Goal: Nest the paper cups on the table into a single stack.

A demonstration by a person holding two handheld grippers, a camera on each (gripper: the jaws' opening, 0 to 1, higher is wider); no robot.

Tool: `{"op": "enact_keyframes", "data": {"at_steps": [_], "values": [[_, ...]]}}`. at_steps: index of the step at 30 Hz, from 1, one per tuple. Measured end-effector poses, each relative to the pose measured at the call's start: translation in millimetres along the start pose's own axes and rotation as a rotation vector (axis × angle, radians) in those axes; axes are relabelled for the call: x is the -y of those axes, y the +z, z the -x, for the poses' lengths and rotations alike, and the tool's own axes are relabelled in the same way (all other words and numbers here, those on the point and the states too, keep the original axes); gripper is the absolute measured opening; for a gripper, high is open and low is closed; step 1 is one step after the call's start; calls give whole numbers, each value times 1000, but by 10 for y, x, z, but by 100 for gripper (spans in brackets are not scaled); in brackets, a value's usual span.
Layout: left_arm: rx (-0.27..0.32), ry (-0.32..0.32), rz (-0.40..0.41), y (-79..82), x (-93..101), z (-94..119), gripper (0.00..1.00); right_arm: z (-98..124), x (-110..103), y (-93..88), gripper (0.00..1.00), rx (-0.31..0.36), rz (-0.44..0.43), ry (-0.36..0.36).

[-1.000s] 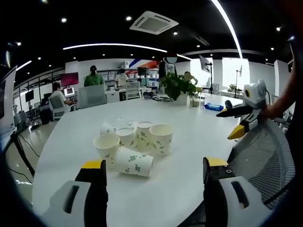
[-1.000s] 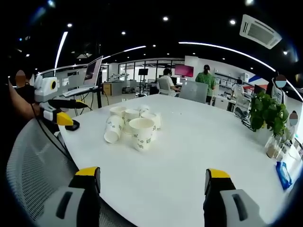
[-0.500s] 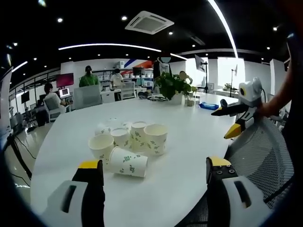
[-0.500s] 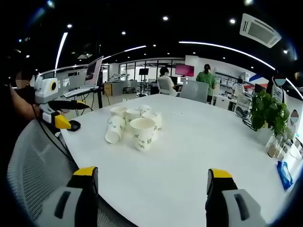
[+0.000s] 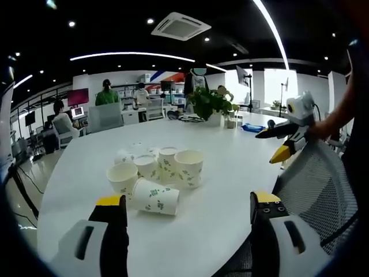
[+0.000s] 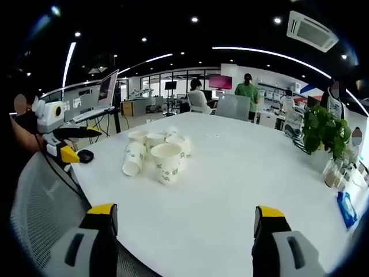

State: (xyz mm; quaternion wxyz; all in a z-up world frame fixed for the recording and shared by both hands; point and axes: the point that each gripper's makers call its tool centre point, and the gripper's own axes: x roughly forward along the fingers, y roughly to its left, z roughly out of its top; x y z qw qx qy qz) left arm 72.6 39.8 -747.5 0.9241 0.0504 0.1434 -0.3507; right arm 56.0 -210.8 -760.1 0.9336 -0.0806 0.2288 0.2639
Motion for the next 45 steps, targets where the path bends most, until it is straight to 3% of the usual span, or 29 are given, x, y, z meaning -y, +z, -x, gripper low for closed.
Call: {"op": "enact_keyframes", "data": {"at_steps": [13,15,16,23,24,25,30,39,45], "values": [[-5,-6,-6,-43,-42,6,86,-257,-98,273,97,0,73,71],[-9,-7,-11,180,191,4,86,-304,-104,297,97,0,69,78],[-8,-6,-12,182,203,3,86,-332,-116,309,96,0,71,84],[-1,0,-8,152,179,-1,86,-470,-152,374,95,11,56,106],[12,-15,33,29,108,-13,86,-498,-155,383,94,13,54,107],[8,-14,25,-123,-44,-5,86,-524,-161,387,94,13,46,111],[-12,-1,-17,-124,-31,0,85,-621,-207,418,92,11,43,128],[-23,7,-35,118,269,-37,85,-842,-294,533,89,25,65,161],[-30,-2,-32,199,322,-25,85,-982,-325,597,89,32,65,171]]}}
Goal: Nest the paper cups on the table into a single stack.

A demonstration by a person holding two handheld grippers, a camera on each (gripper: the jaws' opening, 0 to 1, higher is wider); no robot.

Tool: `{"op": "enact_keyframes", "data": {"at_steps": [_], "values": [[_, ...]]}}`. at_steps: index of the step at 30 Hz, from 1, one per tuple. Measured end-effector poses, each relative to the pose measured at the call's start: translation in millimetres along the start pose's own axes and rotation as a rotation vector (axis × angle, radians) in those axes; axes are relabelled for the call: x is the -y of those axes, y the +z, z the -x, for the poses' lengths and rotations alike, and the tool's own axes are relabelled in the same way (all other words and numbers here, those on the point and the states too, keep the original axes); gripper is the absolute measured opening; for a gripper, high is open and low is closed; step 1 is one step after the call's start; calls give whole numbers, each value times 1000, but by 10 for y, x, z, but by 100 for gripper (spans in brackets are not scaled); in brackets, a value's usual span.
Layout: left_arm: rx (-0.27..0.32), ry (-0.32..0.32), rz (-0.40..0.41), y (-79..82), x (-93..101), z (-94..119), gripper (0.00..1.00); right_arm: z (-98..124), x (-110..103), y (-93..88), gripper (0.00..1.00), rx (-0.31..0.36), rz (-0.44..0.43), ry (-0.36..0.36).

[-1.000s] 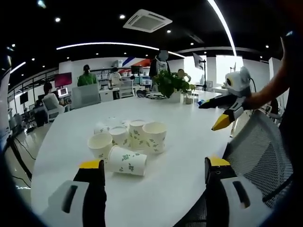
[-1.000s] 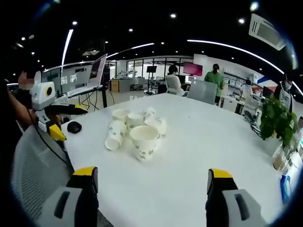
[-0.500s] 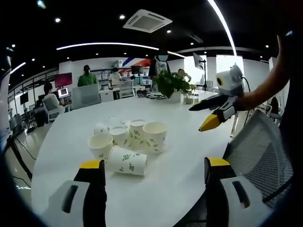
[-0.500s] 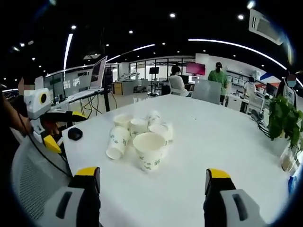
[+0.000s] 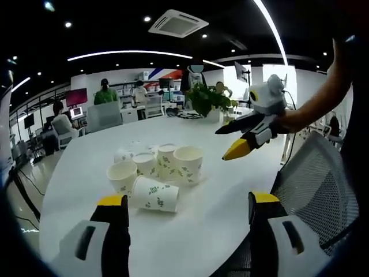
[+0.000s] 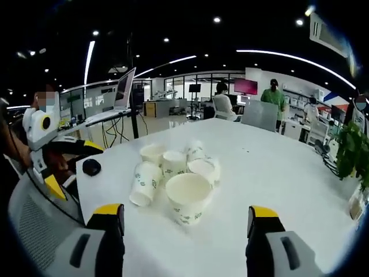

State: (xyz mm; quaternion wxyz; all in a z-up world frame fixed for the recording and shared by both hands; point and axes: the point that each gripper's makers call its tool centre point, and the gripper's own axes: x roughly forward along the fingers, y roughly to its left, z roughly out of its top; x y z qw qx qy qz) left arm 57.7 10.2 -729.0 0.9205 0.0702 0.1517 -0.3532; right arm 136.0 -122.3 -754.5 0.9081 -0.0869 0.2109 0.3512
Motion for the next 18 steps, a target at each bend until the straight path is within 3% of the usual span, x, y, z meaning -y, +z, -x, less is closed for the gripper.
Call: {"op": "enact_keyframes", "data": {"at_steps": [18], "values": [[-2,-7,17,-29,-115,43,83,-409,-46,65,83,-13,2,1]]}}
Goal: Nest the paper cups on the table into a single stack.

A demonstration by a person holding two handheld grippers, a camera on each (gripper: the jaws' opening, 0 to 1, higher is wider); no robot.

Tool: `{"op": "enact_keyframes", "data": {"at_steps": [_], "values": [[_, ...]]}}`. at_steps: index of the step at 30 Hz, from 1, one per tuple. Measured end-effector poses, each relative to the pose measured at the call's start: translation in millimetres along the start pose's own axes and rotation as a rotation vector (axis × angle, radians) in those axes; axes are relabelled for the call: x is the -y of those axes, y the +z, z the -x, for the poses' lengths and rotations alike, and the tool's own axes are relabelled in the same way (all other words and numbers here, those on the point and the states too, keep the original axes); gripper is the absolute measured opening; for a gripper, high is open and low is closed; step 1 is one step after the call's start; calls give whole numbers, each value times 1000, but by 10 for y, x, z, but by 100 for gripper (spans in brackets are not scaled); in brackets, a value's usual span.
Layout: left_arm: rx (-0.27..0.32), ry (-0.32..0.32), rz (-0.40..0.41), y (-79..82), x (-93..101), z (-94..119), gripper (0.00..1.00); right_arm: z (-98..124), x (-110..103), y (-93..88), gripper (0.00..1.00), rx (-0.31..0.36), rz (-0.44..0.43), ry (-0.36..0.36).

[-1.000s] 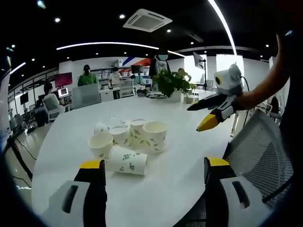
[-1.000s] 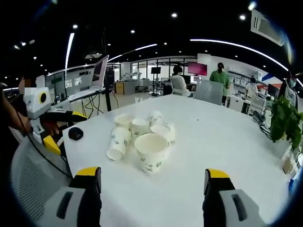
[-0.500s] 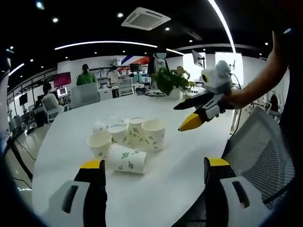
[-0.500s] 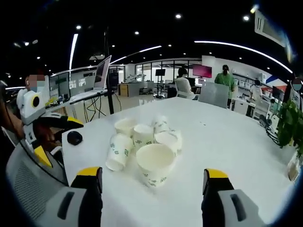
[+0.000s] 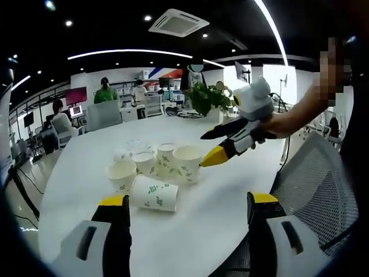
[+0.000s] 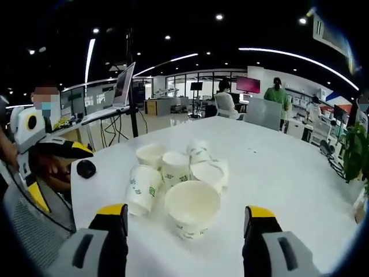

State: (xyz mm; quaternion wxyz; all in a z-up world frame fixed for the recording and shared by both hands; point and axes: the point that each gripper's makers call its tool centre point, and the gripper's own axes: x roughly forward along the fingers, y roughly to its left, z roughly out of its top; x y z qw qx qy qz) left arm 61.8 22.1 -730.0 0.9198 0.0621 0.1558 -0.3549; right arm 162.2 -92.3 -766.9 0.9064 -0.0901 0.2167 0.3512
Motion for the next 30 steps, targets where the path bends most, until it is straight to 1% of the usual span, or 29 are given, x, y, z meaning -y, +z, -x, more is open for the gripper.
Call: {"op": "enact_keyframes", "data": {"at_steps": [3,6,13,15,18,25,30], "values": [[-2,-4,-1,-9,8,-3,83,-58,22,20,81,-4,-9,-12],[-4,-4,-1,-17,4,-2,82,-153,68,-20,80,-15,-21,-18],[-12,-7,3,-33,14,-6,81,-269,97,-77,78,-51,-36,-21],[-10,-5,5,-34,6,-4,81,-335,106,-118,77,-67,-35,-20],[-12,-3,9,-65,-26,-3,80,-346,108,-109,76,-76,-33,-20],[-10,10,15,-55,-39,-10,79,-432,139,-95,73,-91,-19,-15],[-15,8,15,-71,-34,-17,78,-449,174,-108,70,-101,-46,-18]]}}
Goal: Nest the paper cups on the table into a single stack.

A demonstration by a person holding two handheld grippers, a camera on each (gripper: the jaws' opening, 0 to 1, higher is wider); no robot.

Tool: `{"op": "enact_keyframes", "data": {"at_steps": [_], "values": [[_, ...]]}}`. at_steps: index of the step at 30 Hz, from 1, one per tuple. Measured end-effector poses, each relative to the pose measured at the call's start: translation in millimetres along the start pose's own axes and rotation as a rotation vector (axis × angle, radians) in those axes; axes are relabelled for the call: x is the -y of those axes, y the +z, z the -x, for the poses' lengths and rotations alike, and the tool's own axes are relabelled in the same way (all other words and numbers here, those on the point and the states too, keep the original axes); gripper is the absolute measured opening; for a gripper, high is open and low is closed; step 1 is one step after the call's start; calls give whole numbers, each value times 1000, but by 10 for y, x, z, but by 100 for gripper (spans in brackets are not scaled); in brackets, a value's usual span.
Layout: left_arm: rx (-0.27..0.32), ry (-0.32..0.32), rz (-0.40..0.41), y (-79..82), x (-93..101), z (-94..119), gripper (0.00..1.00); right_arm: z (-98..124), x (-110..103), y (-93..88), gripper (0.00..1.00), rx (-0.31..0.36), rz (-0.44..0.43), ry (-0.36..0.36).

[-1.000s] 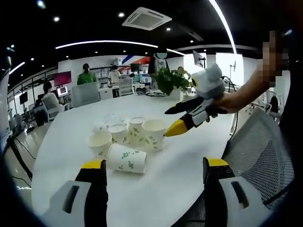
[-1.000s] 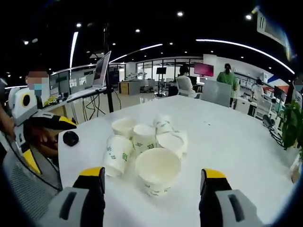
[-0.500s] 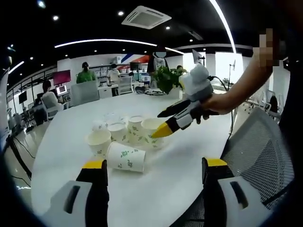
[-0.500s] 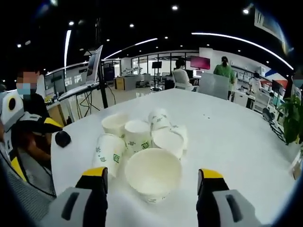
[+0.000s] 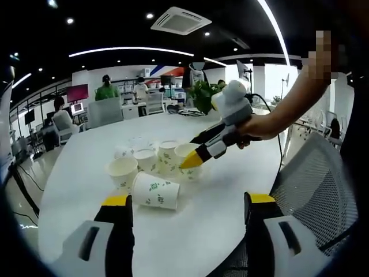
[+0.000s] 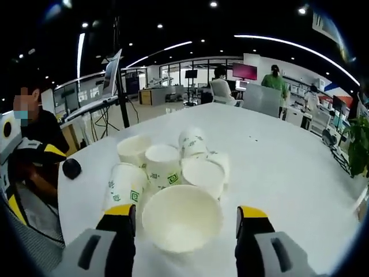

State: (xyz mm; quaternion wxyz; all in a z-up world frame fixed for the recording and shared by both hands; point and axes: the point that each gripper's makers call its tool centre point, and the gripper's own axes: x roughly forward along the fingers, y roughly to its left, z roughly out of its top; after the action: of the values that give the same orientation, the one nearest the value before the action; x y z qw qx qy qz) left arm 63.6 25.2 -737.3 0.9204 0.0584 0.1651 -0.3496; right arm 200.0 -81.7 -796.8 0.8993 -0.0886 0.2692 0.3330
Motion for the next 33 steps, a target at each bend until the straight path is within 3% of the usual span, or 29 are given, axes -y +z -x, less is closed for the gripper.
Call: {"op": "enact_keyframes", "data": {"at_steps": [17,33], "values": [[-9,0,3,-13,15,-8,76,-28,-59,-28,55,-17,16,23],[-10,0,3,-16,11,-6,75,88,-88,7,50,7,6,27]]}}
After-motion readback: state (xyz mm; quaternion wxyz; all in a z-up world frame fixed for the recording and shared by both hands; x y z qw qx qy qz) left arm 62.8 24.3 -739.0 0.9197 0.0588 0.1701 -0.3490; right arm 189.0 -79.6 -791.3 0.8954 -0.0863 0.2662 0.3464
